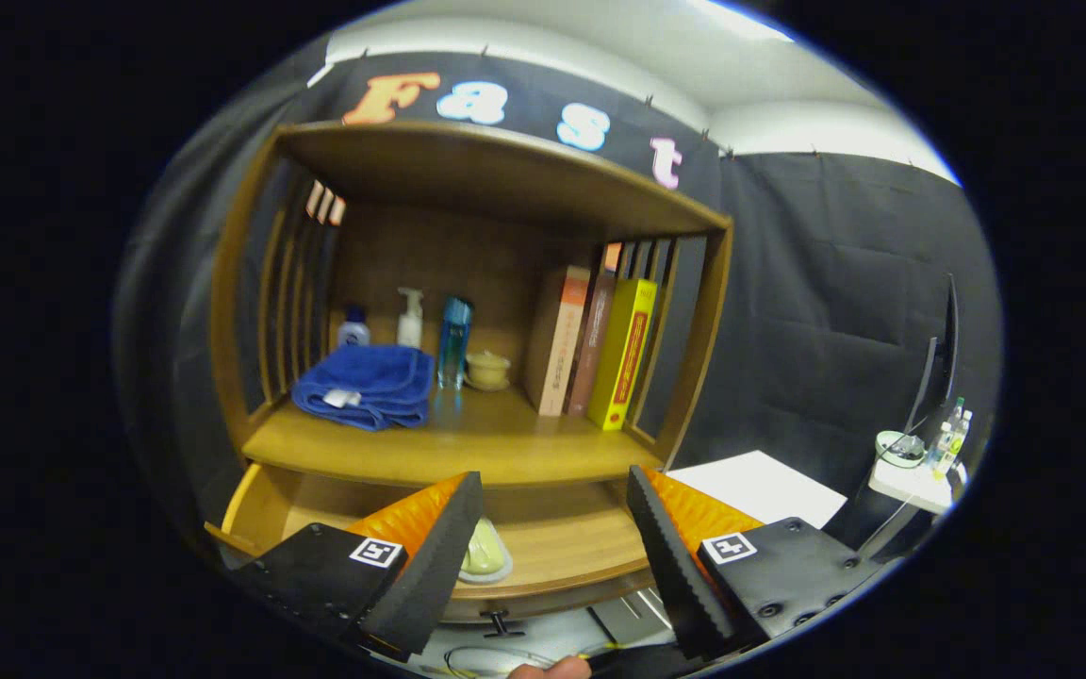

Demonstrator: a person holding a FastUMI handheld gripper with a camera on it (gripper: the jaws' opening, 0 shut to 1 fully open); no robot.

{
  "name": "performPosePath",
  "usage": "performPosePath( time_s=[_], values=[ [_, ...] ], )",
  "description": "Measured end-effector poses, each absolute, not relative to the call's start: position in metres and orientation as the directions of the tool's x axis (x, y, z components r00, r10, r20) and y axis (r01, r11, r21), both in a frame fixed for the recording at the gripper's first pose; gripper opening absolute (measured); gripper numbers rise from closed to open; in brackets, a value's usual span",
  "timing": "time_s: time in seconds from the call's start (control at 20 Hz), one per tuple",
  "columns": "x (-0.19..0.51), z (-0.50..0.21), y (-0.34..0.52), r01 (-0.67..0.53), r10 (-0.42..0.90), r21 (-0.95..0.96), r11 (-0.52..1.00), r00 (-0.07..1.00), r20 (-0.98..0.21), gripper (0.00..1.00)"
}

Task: Pull open the drawer, take out the items inside it, and place them on the countertop above the cabinet.

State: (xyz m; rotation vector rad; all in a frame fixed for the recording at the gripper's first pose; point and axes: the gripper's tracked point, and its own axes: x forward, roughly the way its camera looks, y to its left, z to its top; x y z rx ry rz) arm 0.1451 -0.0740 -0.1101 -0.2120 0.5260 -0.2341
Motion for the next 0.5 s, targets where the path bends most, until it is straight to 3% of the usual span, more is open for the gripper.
performPosePath(
  time_s=[0.25,0.5],
  values=[
    [0.156,-0.226,-0.076,0.121,-0.268,-0.246,0.962,0.603,-0.751,1.0],
    [0.157,-0.293,-0.064,0.062,-0.201,-0.197,0.978,0.507,-0.838,0.98]
  ],
)
